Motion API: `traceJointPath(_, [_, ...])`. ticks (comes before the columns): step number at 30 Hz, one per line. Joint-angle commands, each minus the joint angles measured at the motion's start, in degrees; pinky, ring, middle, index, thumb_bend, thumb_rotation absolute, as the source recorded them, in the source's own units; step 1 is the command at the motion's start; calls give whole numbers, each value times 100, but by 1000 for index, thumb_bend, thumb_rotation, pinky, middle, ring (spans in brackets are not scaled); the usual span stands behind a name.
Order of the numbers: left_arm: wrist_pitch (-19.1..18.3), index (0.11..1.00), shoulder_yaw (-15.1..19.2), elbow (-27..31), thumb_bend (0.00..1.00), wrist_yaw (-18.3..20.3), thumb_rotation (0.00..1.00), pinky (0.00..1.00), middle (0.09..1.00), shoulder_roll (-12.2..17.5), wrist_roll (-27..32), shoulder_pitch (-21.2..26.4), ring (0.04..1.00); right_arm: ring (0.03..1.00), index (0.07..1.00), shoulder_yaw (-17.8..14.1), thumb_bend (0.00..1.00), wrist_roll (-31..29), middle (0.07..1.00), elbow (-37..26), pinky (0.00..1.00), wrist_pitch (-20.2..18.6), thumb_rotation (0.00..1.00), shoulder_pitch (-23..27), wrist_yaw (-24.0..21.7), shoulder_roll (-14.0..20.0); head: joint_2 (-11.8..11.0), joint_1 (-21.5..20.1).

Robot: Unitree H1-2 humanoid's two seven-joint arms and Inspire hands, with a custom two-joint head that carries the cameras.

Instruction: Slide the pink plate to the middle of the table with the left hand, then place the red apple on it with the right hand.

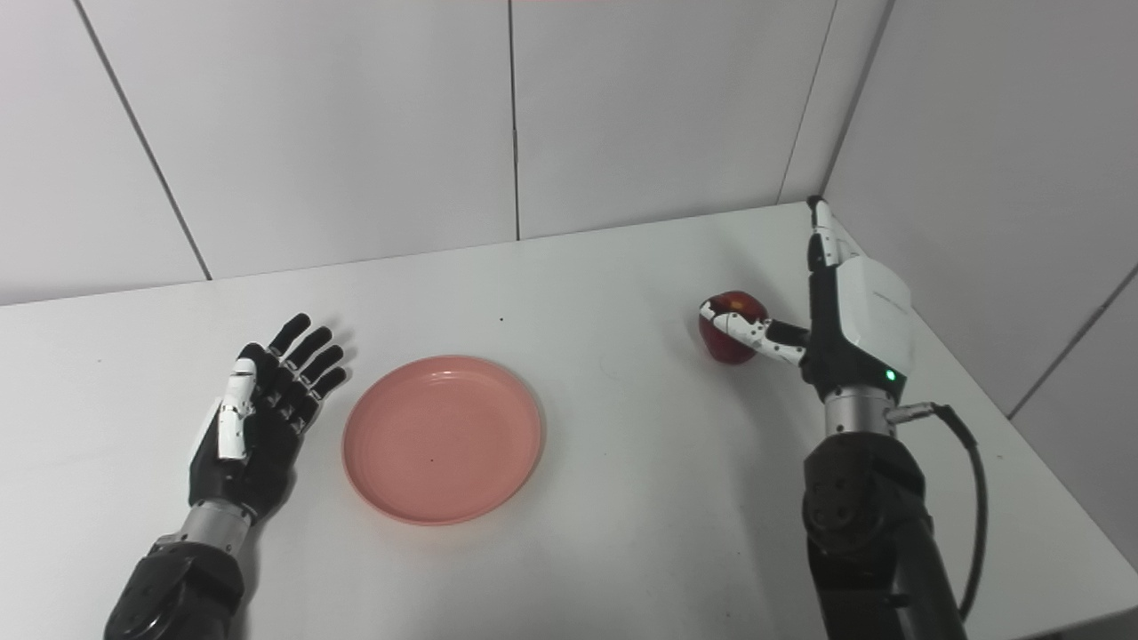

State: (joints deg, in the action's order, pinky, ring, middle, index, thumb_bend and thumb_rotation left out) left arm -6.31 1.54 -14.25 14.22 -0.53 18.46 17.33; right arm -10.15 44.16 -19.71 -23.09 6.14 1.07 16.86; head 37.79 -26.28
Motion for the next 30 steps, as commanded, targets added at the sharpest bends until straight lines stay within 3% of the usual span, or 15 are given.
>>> traceJointPath(1, [-383,867,27,-308,339,-92,1000,886,880,87,-66,-233,878,886,971,-2,1000,-40,936,-5,781,147,562,135,179,88,-9,2])
traceJointPath(15, [-434,866,30,-266,340,-84,1000,888,880,112,-40,-249,878,891,977,91,1000,-710,945,628,778,137,552,385,173,39,44,20])
traceJointPath(30, [-486,862,23,-167,332,-137,1000,873,873,149,-88,-282,865,896,973,153,1000,-854,943,1155,792,79,522,610,350,136,102,24])
